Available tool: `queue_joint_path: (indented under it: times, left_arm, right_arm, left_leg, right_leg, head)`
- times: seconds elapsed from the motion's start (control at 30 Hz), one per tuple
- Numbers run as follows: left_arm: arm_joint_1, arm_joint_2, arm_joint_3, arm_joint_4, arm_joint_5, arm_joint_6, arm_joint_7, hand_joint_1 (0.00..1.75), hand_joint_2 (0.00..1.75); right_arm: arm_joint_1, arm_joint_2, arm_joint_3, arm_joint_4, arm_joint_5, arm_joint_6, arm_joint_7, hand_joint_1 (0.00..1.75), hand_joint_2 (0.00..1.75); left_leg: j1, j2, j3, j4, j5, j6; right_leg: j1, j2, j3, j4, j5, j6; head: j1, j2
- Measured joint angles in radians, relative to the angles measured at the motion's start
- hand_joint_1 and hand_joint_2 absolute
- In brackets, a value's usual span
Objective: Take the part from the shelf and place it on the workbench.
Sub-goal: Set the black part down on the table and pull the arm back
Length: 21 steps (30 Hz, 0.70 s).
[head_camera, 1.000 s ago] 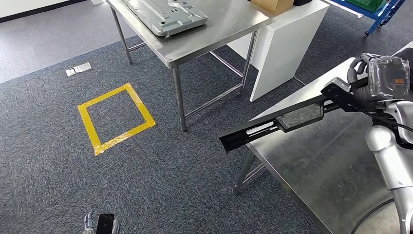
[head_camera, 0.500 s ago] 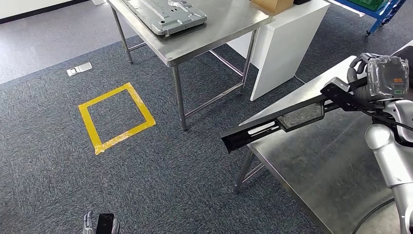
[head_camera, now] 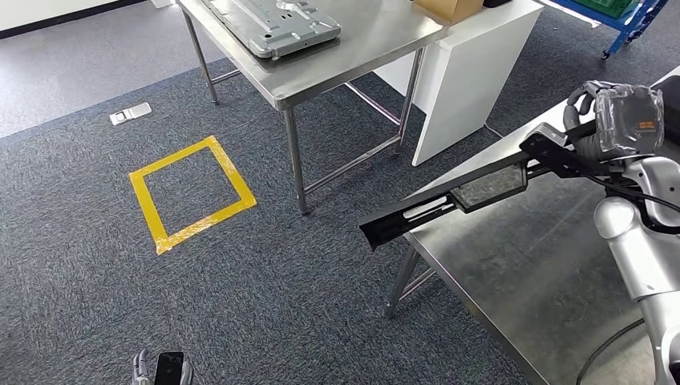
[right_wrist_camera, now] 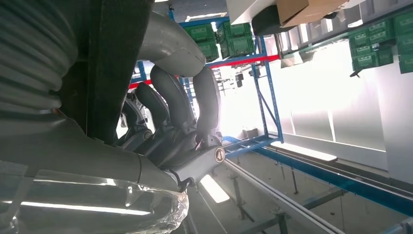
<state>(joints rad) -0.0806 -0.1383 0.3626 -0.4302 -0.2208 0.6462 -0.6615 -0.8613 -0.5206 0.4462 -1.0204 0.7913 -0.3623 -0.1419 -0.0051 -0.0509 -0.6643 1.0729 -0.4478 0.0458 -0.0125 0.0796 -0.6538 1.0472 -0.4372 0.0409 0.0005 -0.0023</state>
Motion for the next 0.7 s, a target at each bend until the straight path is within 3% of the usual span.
queue_joint_path:
  times: [0.7]
  left_arm:
    - [0.011,-0.006,0.011,-0.006,0.002,0.000,0.000,0.00,1.75]
  right_arm:
    - [-0.010,0.002,0.012,0.006,0.015,-0.031,0.000,1.52,1.75]
  left_leg:
    - [0.000,0.000,0.000,0.000,0.000,0.000]
  right_leg:
    - [0.000,0.000,0.000,0.000,0.000,0.000]
  head:
    - [0.000,0.000]
